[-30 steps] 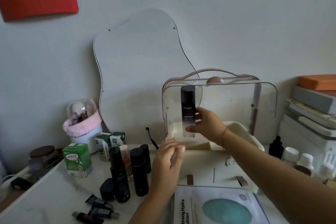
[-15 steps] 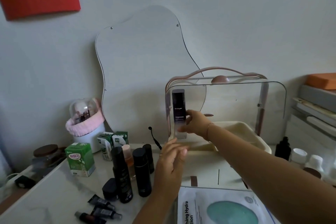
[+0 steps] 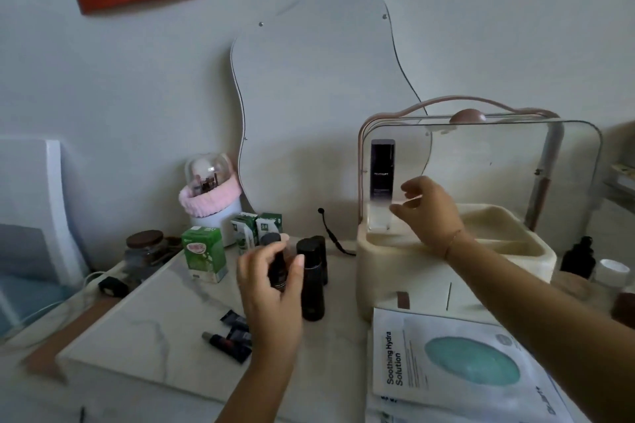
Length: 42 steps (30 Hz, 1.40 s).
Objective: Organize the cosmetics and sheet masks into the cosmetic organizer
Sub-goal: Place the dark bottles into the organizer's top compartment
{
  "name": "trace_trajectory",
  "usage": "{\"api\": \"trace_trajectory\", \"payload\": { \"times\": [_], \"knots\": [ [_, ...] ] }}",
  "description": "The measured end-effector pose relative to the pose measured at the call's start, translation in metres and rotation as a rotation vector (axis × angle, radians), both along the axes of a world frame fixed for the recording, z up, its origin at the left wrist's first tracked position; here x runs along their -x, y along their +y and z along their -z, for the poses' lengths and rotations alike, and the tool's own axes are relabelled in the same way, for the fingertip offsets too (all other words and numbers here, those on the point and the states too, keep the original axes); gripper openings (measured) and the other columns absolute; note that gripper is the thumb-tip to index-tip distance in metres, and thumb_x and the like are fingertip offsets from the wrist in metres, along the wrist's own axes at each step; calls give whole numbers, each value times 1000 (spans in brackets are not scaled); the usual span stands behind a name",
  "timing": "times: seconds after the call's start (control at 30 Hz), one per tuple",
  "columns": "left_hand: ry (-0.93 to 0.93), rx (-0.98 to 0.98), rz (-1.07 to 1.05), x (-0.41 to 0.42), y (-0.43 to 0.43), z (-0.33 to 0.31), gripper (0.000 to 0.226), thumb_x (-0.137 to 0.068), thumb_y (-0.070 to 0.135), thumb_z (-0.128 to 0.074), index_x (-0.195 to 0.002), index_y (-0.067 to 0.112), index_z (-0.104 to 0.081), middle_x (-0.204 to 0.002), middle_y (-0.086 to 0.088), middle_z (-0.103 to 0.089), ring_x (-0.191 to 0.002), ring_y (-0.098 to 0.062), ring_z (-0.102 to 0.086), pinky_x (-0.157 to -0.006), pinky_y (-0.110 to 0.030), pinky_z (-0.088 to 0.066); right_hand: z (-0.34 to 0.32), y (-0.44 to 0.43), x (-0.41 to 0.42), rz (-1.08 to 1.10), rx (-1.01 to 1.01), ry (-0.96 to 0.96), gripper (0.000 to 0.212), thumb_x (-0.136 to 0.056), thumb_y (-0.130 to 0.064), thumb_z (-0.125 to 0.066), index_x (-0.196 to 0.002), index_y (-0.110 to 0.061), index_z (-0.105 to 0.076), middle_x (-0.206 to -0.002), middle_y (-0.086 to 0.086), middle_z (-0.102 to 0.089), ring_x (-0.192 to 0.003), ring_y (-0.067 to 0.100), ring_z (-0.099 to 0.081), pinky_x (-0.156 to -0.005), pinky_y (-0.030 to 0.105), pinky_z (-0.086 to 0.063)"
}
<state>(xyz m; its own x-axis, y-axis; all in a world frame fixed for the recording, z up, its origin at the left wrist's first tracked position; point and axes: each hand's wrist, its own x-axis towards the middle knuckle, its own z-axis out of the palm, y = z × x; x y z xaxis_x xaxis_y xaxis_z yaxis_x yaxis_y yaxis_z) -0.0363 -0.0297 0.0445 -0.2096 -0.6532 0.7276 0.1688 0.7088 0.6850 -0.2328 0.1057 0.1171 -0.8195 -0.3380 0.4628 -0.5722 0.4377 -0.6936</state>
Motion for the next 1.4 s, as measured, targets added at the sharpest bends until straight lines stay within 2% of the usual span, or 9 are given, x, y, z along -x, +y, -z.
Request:
{"api": "trace_trajectory", "payload": {
  "times": [0.2,0.43,0.57,0.73,0.9,1.03,1.1,1.23,1.4],
  "knots": [
    [-308,-275,76,-11,-38,26,51,-82,26,-70,-126,12,-50,-122,-3,-53,-114,-19,-49,-95,-34,-41,26,26,-87,-142,206,97,21,-81,-14,-69,-96,-24,-57,-90,-11,-60,-81,2,-59,-69,7,-48],
    [-400,-314,120,-3,-47,34,46,-84,36,-66,-125,17,-55,-118,-1,-63,-108,-20,-58,-90,-38,-48,55,13,-125,-327,212,-66,16,-81,-10,-68,-91,-20,-61,-88,-5,-63,-81,7,-62,-71,14,-52],
    [-334,-284,117,-11,-43,31,35,-84,29,-68,-116,16,-63,-103,0,-69,-96,-18,-64,-78,-30,-49,66,0,-128,-398,164,-220,22,-80,-13,-72,-99,-15,-60,-94,-3,-64,-86,10,-64,-73,18,-54],
    [-141,-186,264,-31,-19,0,31,-78,34,-72,-108,27,-67,-90,15,-71,-84,5,-65,-65,-5,-45,65,-4,-131,-519,104,-223,45,-73,-20,-78,-113,-23,-57,-104,-8,-64,-97,6,-62,-85,20,-53],
    [-127,-176,579,-22,20,-38,38,-70,48,-72,-104,32,-68,-99,3,-72,-93,-12,-68,-82,-37,-56,43,2,-130,-641,174,-129,46,-72,-17,-79,-114,-16,-62,-100,2,-70,-93,14,-67,-81,25,-54],
    [-137,-147,646,4,36,-48,51,-70,53,-70,-114,27,-64,-105,6,-72,-100,-12,-66,-87,-40,-53,19,23,-118,-597,227,-58,36,-72,-15,-77,-105,-23,-65,-94,2,-71,-85,17,-67,-73,24,-57],
    [-191,-80,640,19,39,-47,49,-75,56,-66,-117,32,-62,-110,14,-69,-105,-3,-62,-89,-29,-49,6,34,-104,-534,234,8,38,-72,-13,-77,-104,-29,-64,-94,-1,-70,-86,16,-65,-76,26,-57],
    [-382,18,639,43,41,-31,44,-79,58,-52,-118,38,-56,-126,18,-56,-114,16,-44,-91,-4,-36,-13,46,-62,-273,82,227,49,-71,-16,-79,-113,-33,-60,-104,-3,-52,-94,6,-50,-85,8,-42],
    [-444,111,592,56,40,-10,52,-83,50,-49,-125,22,-58,-134,16,-47,-130,10,-32,-109,-17,-26,-12,41,-11,-129,-78,136,50,-71,-16,-79,-118,-19,-63,-101,7,-58,-92,25,-58,-86,30,-45]
  ]
}}
